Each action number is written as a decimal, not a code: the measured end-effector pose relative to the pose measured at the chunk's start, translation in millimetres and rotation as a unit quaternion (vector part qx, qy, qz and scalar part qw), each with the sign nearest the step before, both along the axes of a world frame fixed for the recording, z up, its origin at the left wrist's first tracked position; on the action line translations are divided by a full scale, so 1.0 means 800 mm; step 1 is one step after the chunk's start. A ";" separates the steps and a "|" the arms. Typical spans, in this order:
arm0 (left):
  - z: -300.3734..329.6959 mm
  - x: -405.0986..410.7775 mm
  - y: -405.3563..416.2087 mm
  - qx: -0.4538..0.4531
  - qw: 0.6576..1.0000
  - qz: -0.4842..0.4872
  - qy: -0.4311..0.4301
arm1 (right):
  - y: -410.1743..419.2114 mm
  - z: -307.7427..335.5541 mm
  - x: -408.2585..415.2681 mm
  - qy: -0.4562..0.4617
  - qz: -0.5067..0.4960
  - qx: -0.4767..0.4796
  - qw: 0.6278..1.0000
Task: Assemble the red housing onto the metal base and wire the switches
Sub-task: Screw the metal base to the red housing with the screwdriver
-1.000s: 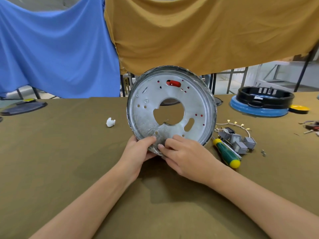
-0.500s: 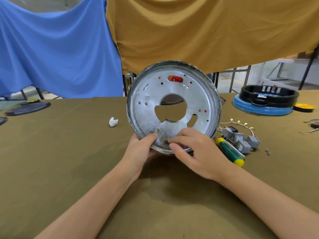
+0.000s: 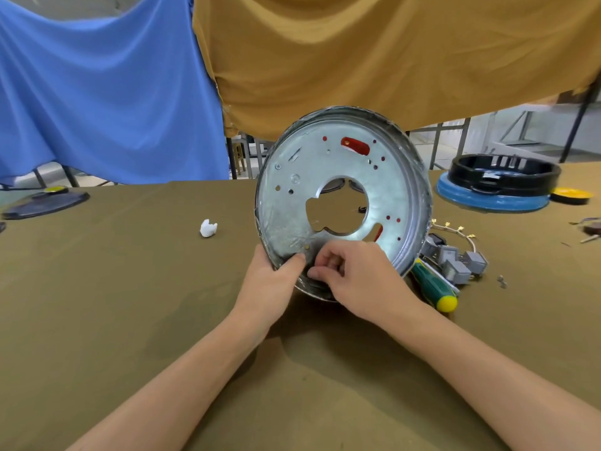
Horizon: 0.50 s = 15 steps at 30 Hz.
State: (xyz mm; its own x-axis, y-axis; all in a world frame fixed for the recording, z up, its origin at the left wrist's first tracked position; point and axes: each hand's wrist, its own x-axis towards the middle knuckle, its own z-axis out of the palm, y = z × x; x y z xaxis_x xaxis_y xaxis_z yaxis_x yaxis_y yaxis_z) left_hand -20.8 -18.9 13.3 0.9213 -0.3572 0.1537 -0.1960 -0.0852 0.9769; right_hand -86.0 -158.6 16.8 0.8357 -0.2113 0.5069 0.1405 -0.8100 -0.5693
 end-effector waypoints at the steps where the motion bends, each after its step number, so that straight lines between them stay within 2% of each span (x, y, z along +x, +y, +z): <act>1: 0.000 0.000 0.000 0.003 1.000 0.003 -0.003 | 0.001 0.000 0.000 -0.006 -0.003 -0.007 1.000; 5: 0.000 -0.001 0.000 -0.010 1.000 0.004 0.011 | 0.002 0.000 -0.003 -0.015 -0.001 -0.040 0.999; 11: -0.003 0.003 0.004 -0.033 0.998 -0.010 0.052 | -0.006 0.003 -0.008 0.013 0.040 0.005 0.999; 15: -0.004 0.003 0.004 -0.027 0.998 -0.018 0.050 | -0.003 0.002 -0.008 0.016 0.023 0.014 1.000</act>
State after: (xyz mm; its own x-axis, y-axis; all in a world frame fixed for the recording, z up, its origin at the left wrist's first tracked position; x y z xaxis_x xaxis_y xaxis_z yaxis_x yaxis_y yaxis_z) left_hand -18.3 -16.0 9.7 0.9197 -0.3843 0.0807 -0.0984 -0.0268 0.9948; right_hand -92.6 -161.2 18.8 0.8605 -0.1866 0.4740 0.1580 -0.7868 -0.5966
